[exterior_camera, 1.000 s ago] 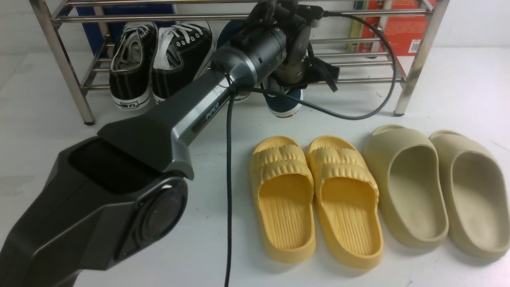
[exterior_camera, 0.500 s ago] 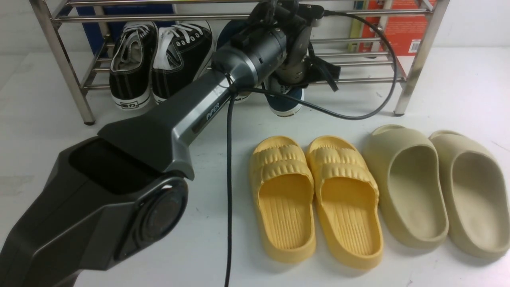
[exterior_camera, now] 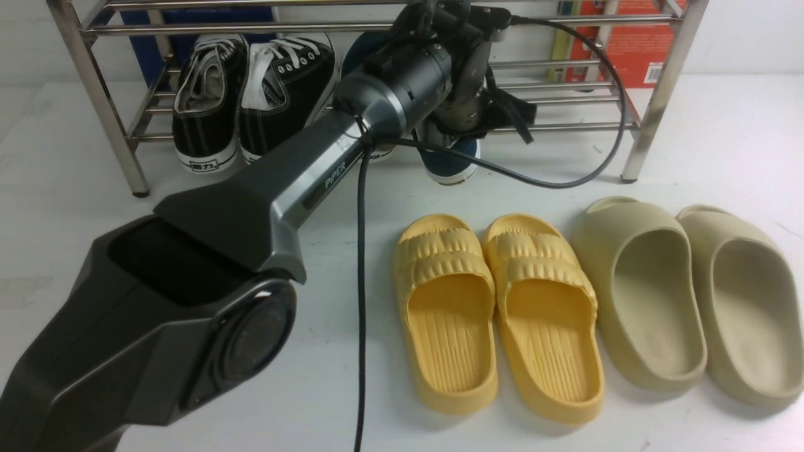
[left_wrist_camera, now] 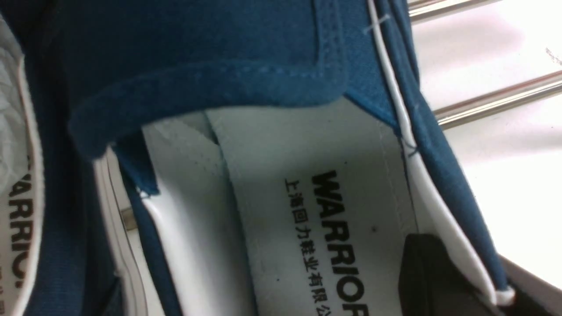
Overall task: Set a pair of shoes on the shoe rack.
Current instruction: Use the left arm to put a shoe into the shoe rack
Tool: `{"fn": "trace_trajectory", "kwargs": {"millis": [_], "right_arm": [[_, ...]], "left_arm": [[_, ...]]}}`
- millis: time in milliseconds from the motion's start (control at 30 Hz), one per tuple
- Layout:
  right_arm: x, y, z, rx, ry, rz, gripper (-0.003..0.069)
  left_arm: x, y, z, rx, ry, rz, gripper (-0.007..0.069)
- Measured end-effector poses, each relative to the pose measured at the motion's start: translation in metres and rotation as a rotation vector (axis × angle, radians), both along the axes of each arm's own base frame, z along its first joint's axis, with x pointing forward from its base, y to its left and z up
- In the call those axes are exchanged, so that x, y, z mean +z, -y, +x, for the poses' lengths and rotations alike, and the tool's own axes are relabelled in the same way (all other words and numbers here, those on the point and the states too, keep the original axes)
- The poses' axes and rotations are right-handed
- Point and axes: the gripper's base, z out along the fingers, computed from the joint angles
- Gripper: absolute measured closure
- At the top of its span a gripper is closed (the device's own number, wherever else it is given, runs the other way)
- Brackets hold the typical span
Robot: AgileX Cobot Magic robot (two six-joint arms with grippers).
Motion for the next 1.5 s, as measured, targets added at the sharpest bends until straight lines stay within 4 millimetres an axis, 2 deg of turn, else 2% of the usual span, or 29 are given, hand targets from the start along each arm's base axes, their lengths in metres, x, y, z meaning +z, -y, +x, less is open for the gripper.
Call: {"fn": "trace_trajectory", "kwargs": {"millis": [633,867,967,1033,1100,1200,1233,1267,1300,1333,1433,1500], "right_arm": [[0.0,0.0,0.0,0.0,0.0,0.0,0.0419],[0.0,0.0,0.0,0.0,0.0,0.0,0.0419],[0.0,0.0,0.0,0.0,0.0,0.0,0.0419],[0.0,0.0,0.0,0.0,0.0,0.0,0.0419],[0.0,0.0,0.0,0.0,0.0,0.0,0.0419],[0.0,0.0,0.0,0.0,0.0,0.0,0.0419],[0.0,0.0,0.0,0.0,0.0,0.0,0.0419],[0.0,0.0,0.0,0.0,0.0,0.0,0.0419],[0.0,0.0,0.0,0.0,0.0,0.0,0.0419],[0.0,0.0,0.0,0.0,0.0,0.0,0.0419],[0.0,0.0,0.0,0.0,0.0,0.0,0.0419],[0.0,0.0,0.0,0.0,0.0,0.0,0.0419]], "left_arm": [[0.008,0.0,-0.001,-0.005,0.024,-0.009,0.0476],[0.041,-0.003,-0.007,-0.012,0.08,-0.079,0.0324],[0.047,-0.004,-0.011,-0.011,0.064,-0.096,0.0309],[0.052,-0.005,-0.015,-0.01,0.045,-0.102,0.0314],[0.068,-0.009,-0.026,-0.008,-0.006,-0.124,0.0355],[0.09,-0.02,-0.046,-0.01,-0.099,-0.092,0.0483],[0.092,-0.021,-0.047,-0.011,-0.097,-0.095,0.0493],[0.098,-0.027,-0.057,-0.018,-0.157,-0.051,0.0582],[0.1,-0.028,-0.058,-0.018,-0.161,-0.048,0.0582],[0.103,-0.031,-0.064,-0.021,-0.194,-0.026,0.0638],[0.107,-0.03,-0.077,-0.036,-0.218,0.002,0.0638],[0.103,-0.02,-0.091,-0.065,-0.236,0.035,0.0638]]}}
